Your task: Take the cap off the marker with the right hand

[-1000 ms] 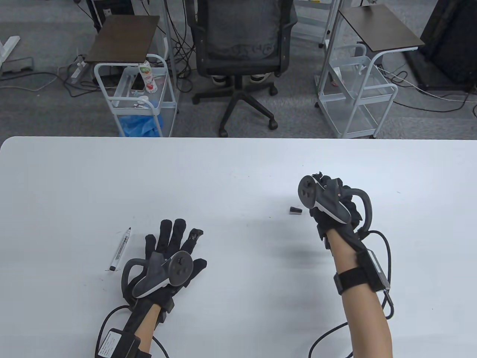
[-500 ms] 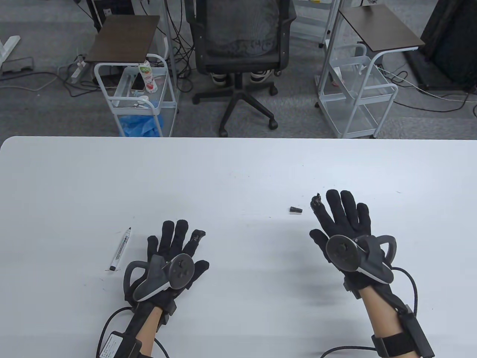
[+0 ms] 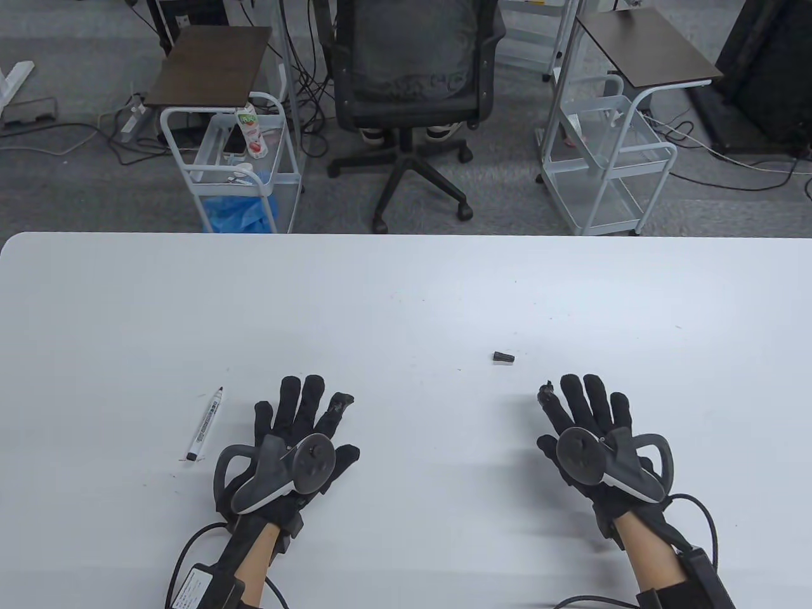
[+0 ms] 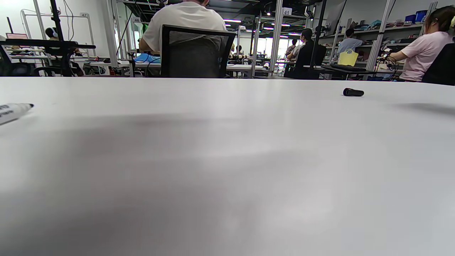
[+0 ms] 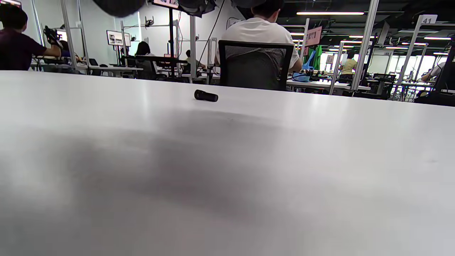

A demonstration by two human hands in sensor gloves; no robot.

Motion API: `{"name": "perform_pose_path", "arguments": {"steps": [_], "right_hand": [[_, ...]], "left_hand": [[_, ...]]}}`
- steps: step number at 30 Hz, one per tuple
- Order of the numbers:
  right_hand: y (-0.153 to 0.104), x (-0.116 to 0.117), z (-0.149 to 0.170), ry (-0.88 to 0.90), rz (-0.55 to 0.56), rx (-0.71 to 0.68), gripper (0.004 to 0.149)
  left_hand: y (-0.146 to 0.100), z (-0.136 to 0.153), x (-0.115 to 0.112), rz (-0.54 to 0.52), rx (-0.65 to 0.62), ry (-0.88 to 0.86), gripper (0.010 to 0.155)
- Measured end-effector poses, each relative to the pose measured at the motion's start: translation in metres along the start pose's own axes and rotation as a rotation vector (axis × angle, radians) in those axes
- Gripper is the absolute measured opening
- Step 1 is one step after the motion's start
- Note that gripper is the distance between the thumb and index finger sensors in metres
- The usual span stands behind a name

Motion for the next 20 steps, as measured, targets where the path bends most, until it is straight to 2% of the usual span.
{"name": "perform_pose_path", "arguments": {"steps": [10, 20], "right_hand": [[-0.0015, -0.0066, 0.0008, 0.039, 0.029, -0.018, 0.071], [-0.0026, -0.0032, -0.0046, 0.034, 0.021, -0.045, 0.071]], "left_hand": [[0.0002, 0.0011, 0.0, 0.008, 0.013, 0.017, 0.083], [0.0003, 0.0021, 0.0005, 0.012, 0.022, 0.03, 0.083]]}}
Point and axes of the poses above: the tracker on the back of each hand, its own z axis roughly to the little-finger side, its own y axis roughly from the wrist to the fingertips, x = y × z, the point moved 2 cm from there along y, roughly from the wrist to the fingertips, and after that the axes turned 8 degrees about x, right-handed, at the moved point
